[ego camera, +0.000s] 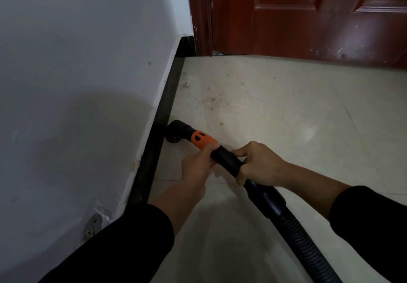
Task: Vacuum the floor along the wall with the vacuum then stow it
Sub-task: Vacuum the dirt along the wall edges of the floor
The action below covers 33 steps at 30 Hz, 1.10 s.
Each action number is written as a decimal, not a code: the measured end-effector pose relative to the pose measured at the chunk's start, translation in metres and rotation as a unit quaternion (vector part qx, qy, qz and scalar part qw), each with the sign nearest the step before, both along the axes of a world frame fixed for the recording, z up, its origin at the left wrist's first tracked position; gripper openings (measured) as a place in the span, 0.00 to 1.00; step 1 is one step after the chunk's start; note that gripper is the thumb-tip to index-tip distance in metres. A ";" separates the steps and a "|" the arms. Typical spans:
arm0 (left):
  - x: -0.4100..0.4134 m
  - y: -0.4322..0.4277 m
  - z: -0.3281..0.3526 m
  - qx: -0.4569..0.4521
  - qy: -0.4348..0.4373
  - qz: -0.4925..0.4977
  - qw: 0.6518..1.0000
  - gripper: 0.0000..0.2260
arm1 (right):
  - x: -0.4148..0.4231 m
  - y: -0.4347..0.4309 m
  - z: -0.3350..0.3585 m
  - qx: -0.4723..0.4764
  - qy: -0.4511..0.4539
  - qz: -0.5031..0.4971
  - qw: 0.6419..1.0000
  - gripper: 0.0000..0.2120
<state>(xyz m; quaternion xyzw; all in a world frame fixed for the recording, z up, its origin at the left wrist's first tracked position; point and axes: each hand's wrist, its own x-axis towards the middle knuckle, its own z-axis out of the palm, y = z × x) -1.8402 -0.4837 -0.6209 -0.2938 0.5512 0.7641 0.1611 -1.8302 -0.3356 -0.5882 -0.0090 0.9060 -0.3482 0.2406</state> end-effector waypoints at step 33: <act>-0.037 0.026 -0.015 0.058 0.034 -0.033 0.997 0.06 | -0.012 0.007 -0.002 0.106 0.091 -0.035 0.990 0.19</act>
